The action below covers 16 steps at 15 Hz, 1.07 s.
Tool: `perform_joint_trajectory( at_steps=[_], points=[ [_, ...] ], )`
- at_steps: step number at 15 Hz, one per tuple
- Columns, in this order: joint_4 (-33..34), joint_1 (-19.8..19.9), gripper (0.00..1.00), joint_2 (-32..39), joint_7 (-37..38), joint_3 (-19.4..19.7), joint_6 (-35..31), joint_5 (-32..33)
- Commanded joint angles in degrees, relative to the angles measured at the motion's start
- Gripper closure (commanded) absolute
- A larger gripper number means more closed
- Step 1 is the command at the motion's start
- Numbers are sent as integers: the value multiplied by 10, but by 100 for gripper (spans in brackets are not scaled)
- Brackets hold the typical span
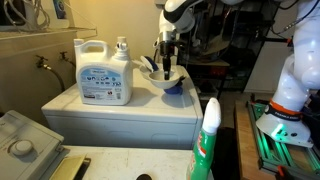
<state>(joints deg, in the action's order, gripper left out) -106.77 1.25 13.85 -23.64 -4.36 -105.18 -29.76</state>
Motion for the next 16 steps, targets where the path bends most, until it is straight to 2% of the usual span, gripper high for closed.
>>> perform_joint_trajectory(
  at_steps=[1,9,15,16],
  points=[
    [23,-8,96,9,6,-5,-18,10],
    [81,-30,96,77,46,-13,-89,69],
    [94,-24,96,95,47,-13,-71,114],
    [95,-22,68,96,47,-14,-66,114]
  ],
)
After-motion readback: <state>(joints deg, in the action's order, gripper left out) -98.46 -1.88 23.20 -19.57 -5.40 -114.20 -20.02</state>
